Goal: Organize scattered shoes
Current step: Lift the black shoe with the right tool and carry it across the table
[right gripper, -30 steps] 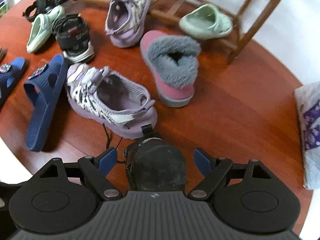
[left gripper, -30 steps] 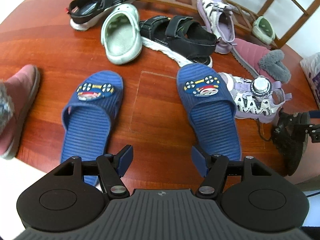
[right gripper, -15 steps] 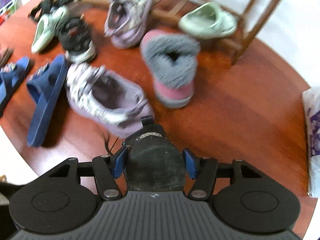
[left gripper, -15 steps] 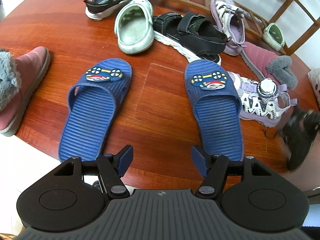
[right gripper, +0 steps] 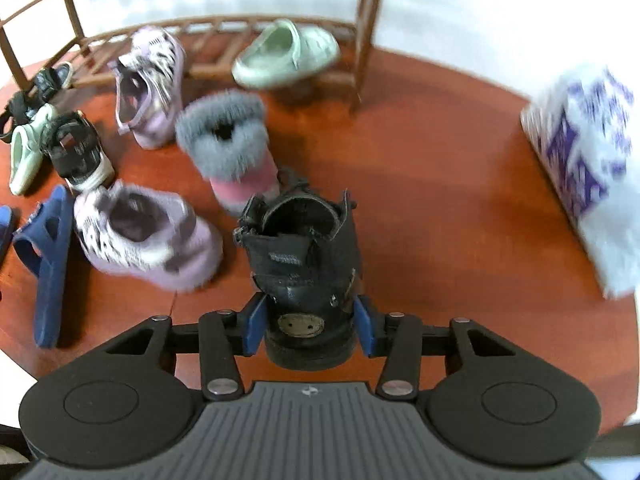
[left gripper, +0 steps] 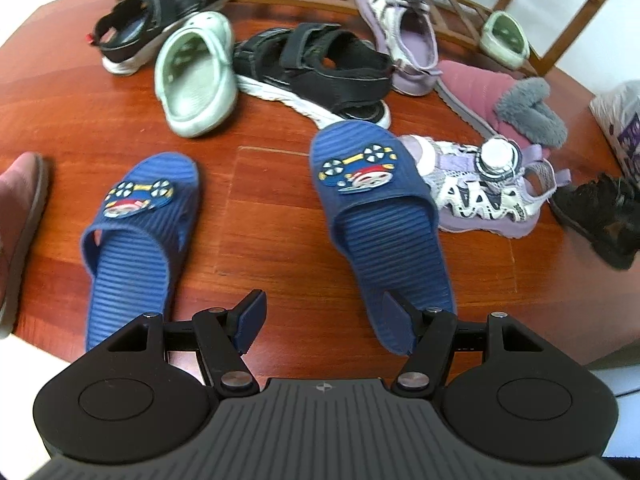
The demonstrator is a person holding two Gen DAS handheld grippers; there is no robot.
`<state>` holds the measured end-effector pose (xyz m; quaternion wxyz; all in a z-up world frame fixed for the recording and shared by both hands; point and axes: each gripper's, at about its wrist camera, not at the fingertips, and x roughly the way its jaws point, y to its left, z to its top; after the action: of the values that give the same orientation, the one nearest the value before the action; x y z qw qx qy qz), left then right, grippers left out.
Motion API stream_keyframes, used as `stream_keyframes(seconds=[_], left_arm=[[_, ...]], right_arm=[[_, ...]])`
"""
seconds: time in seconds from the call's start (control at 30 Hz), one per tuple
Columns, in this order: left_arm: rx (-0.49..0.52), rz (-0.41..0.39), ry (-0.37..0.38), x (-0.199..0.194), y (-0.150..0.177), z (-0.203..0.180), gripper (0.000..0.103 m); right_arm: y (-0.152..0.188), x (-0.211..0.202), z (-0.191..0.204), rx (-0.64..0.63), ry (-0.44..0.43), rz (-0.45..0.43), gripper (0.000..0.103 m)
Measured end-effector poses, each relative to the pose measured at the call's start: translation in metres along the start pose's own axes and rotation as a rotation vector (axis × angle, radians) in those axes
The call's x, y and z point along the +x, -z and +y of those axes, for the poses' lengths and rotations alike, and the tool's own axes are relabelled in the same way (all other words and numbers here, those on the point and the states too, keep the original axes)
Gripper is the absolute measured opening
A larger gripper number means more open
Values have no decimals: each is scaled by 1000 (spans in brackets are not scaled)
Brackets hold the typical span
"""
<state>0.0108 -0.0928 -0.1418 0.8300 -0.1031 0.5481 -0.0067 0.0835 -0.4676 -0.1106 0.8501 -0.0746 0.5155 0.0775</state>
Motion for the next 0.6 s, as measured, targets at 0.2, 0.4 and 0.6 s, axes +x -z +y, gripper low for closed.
stream_keyframes(seconds=[0.2,0.4,0.6], left_arm=[[50,-1,18,-1,-6,-17,67],[83,-12,45,-2,-12,-38,67],[94,-13,67,1,-13,-54,67]], right_arm=[[9,-2,-4,28,-4,-13,42],[18,-5,-7,56,-8,-27,46],[27,-7,-11,83,-13,-40,52]])
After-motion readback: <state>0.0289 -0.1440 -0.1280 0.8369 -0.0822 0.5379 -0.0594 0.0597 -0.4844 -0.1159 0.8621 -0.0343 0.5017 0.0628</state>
